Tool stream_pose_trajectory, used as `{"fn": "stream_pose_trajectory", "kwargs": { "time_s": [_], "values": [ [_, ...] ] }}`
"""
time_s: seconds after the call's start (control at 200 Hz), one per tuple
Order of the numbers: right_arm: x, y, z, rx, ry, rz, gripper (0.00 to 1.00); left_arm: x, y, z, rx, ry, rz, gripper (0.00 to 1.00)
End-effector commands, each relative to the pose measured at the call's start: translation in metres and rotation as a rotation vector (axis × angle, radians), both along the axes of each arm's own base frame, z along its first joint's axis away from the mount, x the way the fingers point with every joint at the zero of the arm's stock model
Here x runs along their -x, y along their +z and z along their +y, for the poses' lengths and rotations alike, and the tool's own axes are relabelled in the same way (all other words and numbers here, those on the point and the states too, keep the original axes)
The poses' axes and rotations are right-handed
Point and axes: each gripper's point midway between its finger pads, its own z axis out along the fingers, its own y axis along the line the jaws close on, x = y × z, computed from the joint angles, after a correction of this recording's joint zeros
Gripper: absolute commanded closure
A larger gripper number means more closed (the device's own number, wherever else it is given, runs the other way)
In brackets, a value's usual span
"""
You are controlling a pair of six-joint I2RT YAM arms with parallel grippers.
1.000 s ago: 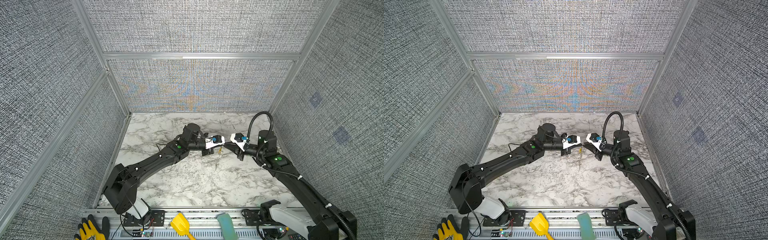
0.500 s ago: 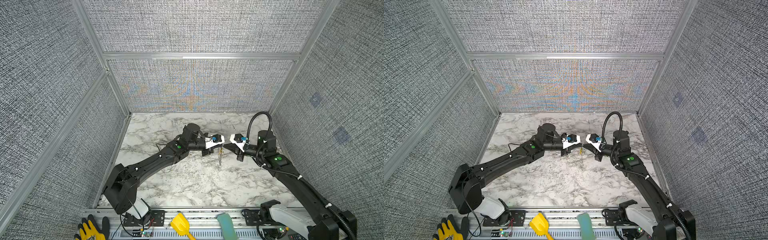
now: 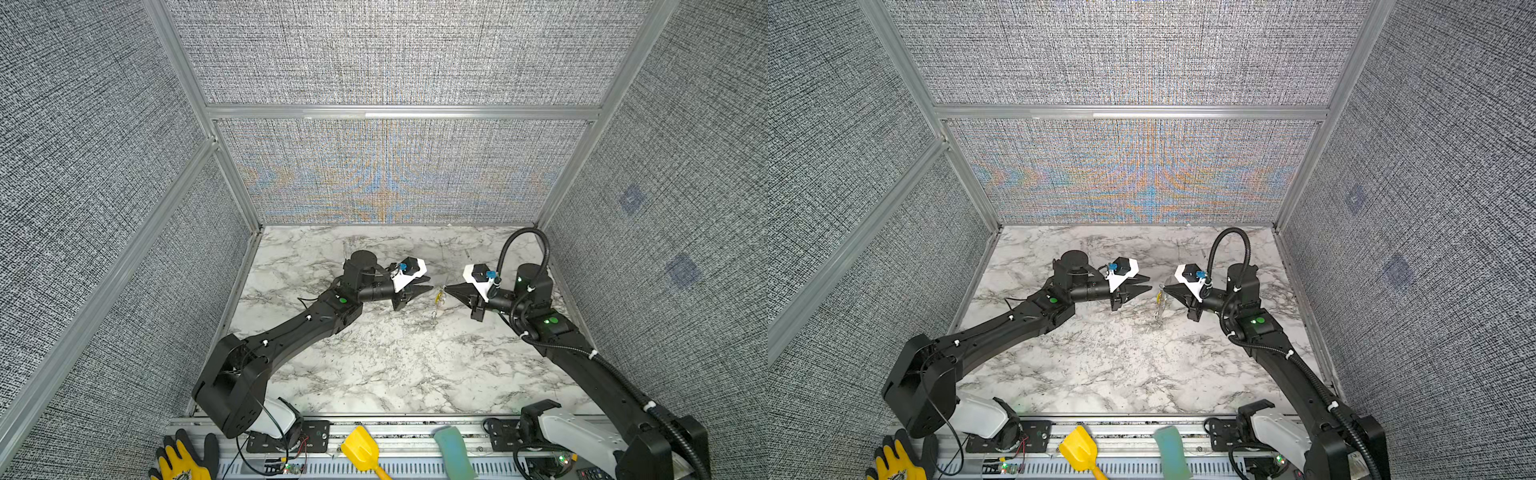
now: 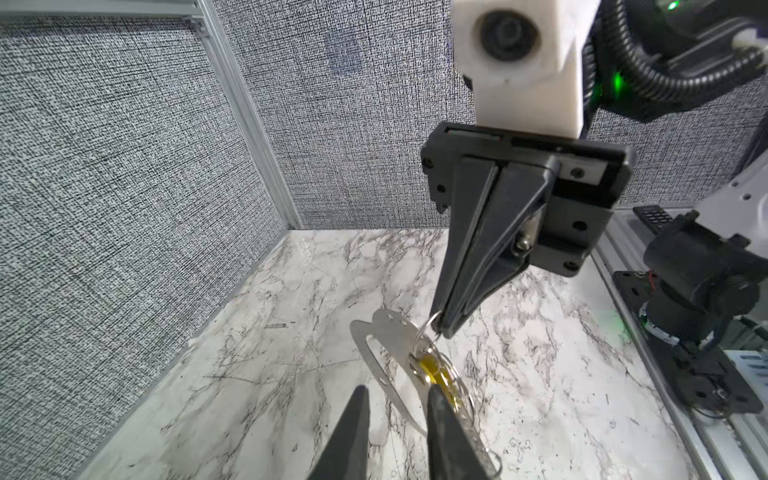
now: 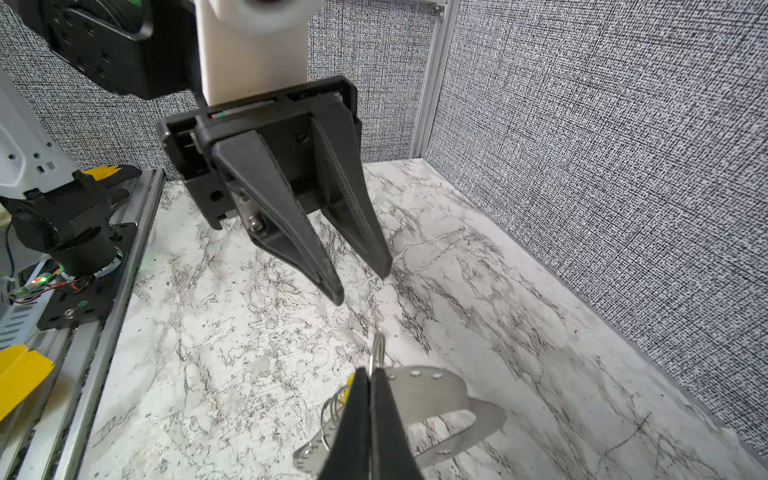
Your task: Remove the keys from the keyring
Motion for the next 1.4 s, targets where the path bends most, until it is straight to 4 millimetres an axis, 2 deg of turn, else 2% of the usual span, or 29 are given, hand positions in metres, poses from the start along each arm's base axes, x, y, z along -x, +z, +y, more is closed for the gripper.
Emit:
{"fn": "stream_pose_trajectory", "kwargs": {
  "time_s": [0.0, 1.141, 1.396],
  "values": [
    [0.002, 0.014, 0.004, -0.038, 0.029, -0.046, 1.00, 0.003, 0.011, -0.005, 0.050, -0.043, 0.001, 0.75],
    [0.005, 0.017, 0.009, -0.040, 0.069, -0.062, 1.00, 0.014, 0.001, -0.019, 0.003, -0.142, 0.014, 0.81],
    [0.003, 0.013, 0.009, -0.035, 0.060, -0.052, 1.00, 0.015, 0.002, -0.018, -0.005, -0.145, 0.005, 0.98]
  ]
}}
